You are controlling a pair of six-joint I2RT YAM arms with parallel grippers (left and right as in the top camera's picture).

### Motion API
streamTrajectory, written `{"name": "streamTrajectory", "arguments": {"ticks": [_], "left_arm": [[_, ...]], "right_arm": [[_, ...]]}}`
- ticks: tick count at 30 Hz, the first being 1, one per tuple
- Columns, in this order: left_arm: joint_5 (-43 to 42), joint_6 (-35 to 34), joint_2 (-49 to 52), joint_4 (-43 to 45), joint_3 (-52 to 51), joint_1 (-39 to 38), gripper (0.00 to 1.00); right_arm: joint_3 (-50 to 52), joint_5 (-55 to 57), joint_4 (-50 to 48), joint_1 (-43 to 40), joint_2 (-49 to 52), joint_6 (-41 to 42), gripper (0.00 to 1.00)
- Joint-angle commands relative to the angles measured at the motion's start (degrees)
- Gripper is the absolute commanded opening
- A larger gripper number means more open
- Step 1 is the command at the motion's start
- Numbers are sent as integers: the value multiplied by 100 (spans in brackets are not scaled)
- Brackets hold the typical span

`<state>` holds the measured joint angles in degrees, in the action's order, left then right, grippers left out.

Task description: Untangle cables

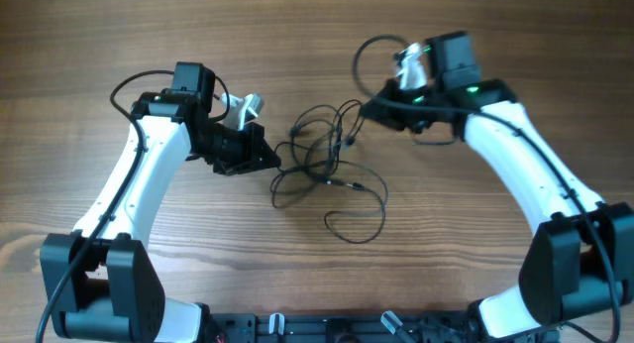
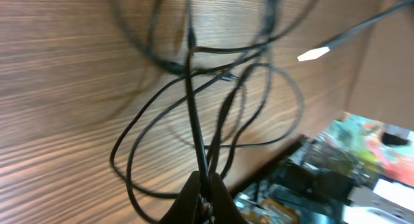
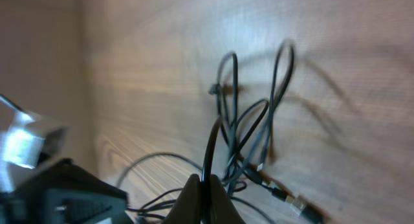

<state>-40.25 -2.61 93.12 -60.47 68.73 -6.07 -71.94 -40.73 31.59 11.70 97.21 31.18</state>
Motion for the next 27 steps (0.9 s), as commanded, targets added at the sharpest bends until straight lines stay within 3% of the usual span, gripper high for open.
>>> {"name": "streamTrajectory", "arguments": {"ticks": [1,3,6,8,11,14,16,17,18,21,27], "left_arm": [[437,68,42,-22,-15,-20,4],[435,68,42,-22,-15,-20,4],[431,70,42,-20,-15,-20,4],[407,70,42,-15,-15,-20,4],[273,70,42,42,-15,-22,4],[-560,94,42,289,-15,-22,4],[-1121,92,42,614,-15,-22,4],[-1377,92,42,763,-15,-22,4],[-1679,92,42,896,-15,-22,4],[-2417,92,42,1147,-15,-22,4],[-2485,85,42,1207,-15,-22,4]], "right_arm": [[22,-1539,-702,-431,76,-109,5],[20,-1891,-1060,-531,70,-98,10],[17,-1403,-962,-575,68,-166,41],[17,-540,-328,-535,68,-555,62],[17,299,586,-378,68,-1272,64],[17,448,1456,-15,68,-2146,66],[17,262,1821,310,68,-2503,76],[17,170,1930,520,70,-2535,91],[17,170,1941,691,70,-2518,97],[17,173,1812,1161,72,-2522,92],[17,197,1178,1740,72,-2653,73]]}}
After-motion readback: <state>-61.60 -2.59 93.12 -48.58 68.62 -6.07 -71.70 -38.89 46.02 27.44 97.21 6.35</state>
